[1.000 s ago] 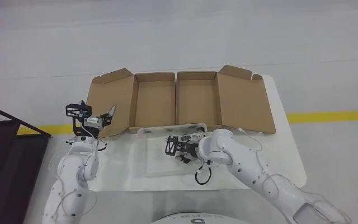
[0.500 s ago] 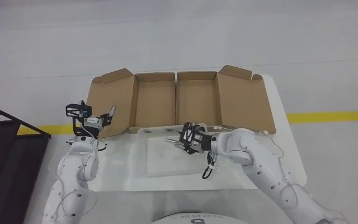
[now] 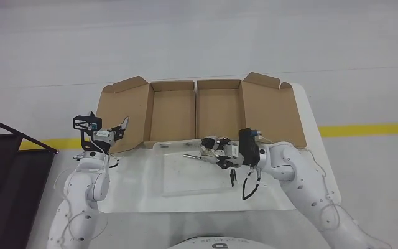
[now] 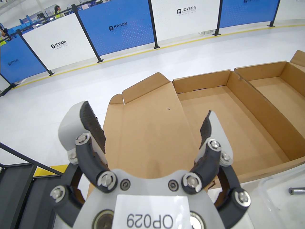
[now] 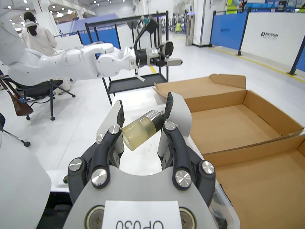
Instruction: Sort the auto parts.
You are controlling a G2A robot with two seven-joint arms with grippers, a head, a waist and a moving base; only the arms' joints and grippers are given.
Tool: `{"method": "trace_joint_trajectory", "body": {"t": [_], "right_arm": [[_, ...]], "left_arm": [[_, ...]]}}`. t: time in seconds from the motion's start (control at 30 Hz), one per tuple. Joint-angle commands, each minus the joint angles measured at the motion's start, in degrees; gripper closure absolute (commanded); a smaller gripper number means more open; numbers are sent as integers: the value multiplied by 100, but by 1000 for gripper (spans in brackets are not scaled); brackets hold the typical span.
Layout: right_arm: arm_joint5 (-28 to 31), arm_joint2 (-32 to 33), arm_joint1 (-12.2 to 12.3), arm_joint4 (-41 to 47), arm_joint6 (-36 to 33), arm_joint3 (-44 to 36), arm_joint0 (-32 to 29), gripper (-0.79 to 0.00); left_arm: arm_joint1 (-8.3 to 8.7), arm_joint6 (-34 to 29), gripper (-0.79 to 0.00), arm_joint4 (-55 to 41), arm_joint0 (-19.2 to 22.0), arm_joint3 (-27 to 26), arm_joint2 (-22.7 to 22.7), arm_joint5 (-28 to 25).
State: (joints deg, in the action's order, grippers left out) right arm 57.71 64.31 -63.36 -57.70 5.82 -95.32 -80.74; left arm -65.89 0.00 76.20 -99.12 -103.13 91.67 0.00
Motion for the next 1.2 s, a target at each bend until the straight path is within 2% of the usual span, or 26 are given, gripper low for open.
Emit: {"method": "trace_joint_trajectory", "body": {"t": [0.0, 0.2, 0.5, 0.57, 0.77, 0.97, 1.07, 1.17], "right_arm": [[15, 54, -3, -157, 319, 3, -25, 0], [8, 129, -1, -402, 932, 70, -82, 0], [8, 129, -1, -402, 932, 70, -82, 0], [29, -89, -24, 172, 1206, -65, -120, 0], [29, -1052, 29, 1891, 1289, -501, 405, 0], [29, -2078, 110, 4661, 1218, -874, 1255, 0], [29, -2472, 119, 6391, 620, -1054, 1617, 0], [29, -2523, 102, 7867, -534, -951, 1818, 0]], "left_arm": [[0, 0, -785, 0, 0, 0, 0, 0], [0, 0, -785, 0, 0, 0, 0, 0], [0, 0, -785, 0, 0, 0, 0, 0], [0, 0, -785, 0, 0, 0, 0, 0], [0, 0, -785, 0, 0, 0, 0, 0], [0, 0, -785, 0, 0, 0, 0, 0], [0, 0, -785, 0, 0, 0, 0, 0], [0, 0, -785, 0, 0, 0, 0, 0]]}}
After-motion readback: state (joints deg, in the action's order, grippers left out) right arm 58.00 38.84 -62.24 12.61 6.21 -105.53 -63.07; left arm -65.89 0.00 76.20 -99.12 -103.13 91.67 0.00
